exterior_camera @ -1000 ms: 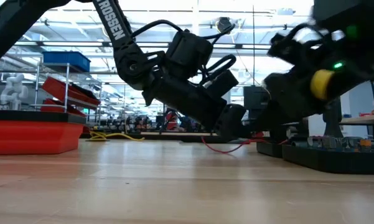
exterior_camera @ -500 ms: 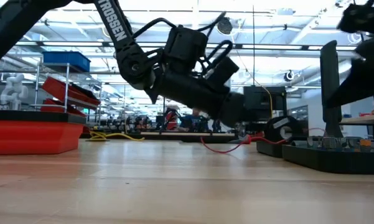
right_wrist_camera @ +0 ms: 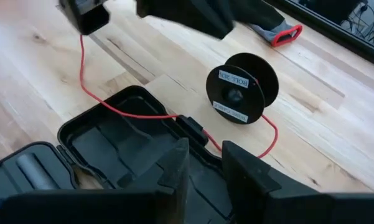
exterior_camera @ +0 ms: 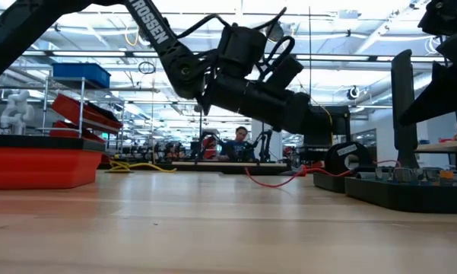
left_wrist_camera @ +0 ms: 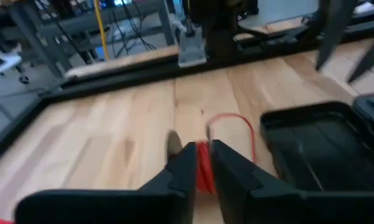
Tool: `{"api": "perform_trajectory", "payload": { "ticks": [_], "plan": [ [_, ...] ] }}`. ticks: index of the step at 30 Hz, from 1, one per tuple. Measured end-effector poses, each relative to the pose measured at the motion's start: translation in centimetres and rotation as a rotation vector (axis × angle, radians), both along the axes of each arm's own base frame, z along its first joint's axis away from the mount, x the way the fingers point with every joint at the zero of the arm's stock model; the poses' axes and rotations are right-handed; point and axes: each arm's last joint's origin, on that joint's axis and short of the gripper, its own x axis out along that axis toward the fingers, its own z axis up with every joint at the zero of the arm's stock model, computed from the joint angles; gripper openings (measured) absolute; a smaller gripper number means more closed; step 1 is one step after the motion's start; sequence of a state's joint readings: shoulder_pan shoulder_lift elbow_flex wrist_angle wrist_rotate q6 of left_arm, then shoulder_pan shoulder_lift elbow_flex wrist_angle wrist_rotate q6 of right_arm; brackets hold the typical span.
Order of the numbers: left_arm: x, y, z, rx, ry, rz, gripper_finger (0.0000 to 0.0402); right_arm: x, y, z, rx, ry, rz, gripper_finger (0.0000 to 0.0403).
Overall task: Coil cords
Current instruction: Coil the red wire onto the spool
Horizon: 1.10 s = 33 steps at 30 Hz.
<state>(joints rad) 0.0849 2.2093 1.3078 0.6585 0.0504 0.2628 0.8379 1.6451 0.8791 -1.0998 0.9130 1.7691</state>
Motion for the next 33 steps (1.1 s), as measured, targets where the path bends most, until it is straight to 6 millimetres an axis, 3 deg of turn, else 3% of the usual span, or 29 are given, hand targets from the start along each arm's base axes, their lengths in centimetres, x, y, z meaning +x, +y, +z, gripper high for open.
{"api": "perform_trajectory", "payload": {
  "ticks": [6,16,33],
  "plan": [
    [0.4,1.1,0.4,0.013,0.002,0.047,0.0103,0.2,0.2,-0.1,0.018,-0.024,0.01,0.0083],
    [0.5,2.7,-0.1,-0.07,0.062,0.009,0.0106,0.5,0.4,-0.1,0.017,-0.05,0.026,0.0082],
    [1.5,2.8,-0.4,-0.082,0.1,-0.005,0.0106,1.2,0.1,-0.1,-0.006,-0.072,0.032,0.0082]
  ]
}}
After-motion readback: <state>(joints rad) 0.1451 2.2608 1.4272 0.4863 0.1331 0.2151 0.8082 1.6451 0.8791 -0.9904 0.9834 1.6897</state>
